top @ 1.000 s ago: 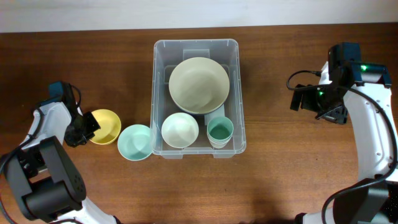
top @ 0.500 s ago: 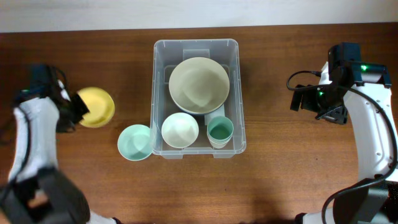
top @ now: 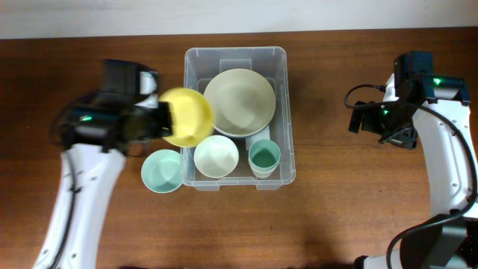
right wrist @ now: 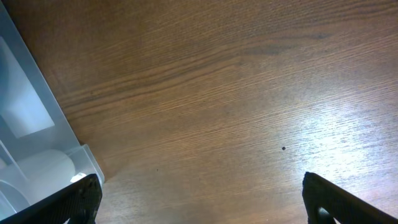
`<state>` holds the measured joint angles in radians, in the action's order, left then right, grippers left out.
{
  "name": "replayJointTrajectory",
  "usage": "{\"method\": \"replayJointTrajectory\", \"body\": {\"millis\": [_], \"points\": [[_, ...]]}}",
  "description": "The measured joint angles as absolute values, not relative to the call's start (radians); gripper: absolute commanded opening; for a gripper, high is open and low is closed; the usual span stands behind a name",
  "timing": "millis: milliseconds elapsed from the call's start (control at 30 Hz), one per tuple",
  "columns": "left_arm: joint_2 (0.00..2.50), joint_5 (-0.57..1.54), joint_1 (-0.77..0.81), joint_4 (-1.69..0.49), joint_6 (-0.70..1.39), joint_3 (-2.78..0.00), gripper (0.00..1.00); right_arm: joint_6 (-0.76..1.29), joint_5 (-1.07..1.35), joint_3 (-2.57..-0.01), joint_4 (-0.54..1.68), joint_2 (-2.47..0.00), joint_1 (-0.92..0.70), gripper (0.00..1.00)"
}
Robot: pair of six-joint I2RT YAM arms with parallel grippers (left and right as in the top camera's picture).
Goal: Pack container
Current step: 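Carry the yellow bowl onto the white bowl in the bin, release, then move the left gripper to the light green bowl and grasp its rim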
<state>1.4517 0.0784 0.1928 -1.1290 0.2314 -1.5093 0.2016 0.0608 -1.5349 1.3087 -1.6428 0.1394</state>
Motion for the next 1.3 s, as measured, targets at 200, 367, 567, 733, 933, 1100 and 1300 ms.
{"method": "replayJointTrajectory", "body": {"millis": [200,367,567,733,933,1100,1300], "points": [[1.586,0.071,0.331,-1.150,0.231,-1.509,0.01,0.202,0.060,-1.535,1.309,-1.643,0.139,0.99],[1.718,0.071,0.356,-1.169,0.231,-1.509,0.01,0.202,0.060,-1.535,1.309,-1.643,0.139,0.99],[1.772,0.063,0.356,-1.179,0.230,-1.507,0.33,0.202,0.060,-1.535,1.309,-1.643,0.139,0.99],[1.772,0.035,0.356,-1.194,0.230,-1.507,0.35,0.201,0.060,-1.535,1.309,-1.643,0.139,0.99],[1.755,0.011,0.324,-1.213,0.230,-1.529,0.34,0.202,0.060,-1.535,1.309,-1.643,0.139,0.99],[1.622,-0.024,0.191,-1.213,0.232,-1.547,0.36,0.201,0.060,-1.535,1.311,-1.643,0.139,0.99],[1.465,-0.061,-0.066,-1.242,0.233,-1.562,0.40,0.202,0.060,-1.535,1.308,-1.643,0.139,0.99]]}}
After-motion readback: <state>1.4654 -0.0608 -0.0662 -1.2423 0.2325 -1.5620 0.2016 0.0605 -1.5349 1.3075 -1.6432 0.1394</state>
